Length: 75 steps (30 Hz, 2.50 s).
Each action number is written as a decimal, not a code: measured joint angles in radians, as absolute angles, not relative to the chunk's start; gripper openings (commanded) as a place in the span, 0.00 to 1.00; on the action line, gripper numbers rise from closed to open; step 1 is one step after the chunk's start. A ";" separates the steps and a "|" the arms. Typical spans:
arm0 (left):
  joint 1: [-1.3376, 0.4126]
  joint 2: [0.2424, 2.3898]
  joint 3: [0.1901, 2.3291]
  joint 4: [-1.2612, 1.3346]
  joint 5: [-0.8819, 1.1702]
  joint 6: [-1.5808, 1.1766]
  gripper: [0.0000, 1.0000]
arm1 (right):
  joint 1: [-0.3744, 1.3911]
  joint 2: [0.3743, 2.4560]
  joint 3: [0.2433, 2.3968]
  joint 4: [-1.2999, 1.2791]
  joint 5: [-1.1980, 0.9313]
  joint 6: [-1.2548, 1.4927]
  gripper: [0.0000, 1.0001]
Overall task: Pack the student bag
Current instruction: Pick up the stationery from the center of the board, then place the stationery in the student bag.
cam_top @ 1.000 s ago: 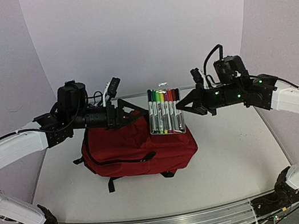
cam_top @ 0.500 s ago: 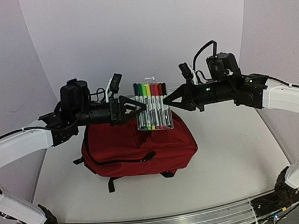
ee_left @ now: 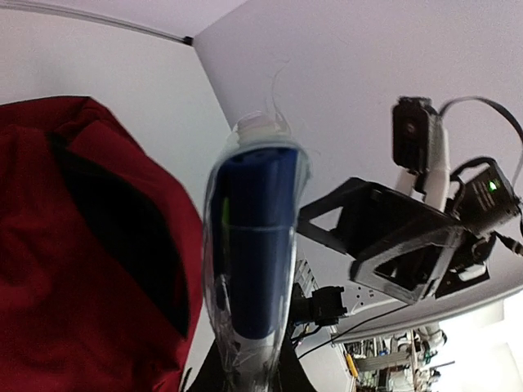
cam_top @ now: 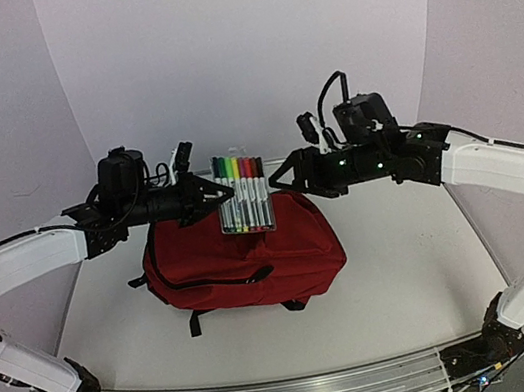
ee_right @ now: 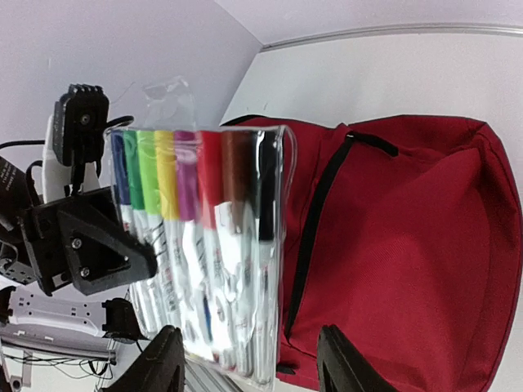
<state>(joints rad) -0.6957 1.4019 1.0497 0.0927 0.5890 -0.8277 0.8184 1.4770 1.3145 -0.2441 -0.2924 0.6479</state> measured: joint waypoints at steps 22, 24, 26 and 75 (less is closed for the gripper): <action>-0.418 1.242 0.903 -0.134 0.780 -0.942 0.00 | 1.041 2.097 2.007 -0.844 0.488 0.415 0.33; -0.419 1.263 0.903 -0.119 0.817 -0.958 0.00 | 1.044 2.123 2.039 -0.869 0.539 0.407 0.14; -0.419 1.290 0.903 -0.097 0.852 -0.975 0.00 | 1.044 2.134 2.053 -0.883 0.574 0.417 0.01; -0.613 1.733 1.002 0.427 0.768 -1.333 0.00 | 1.071 1.935 1.744 -0.622 0.539 0.534 0.00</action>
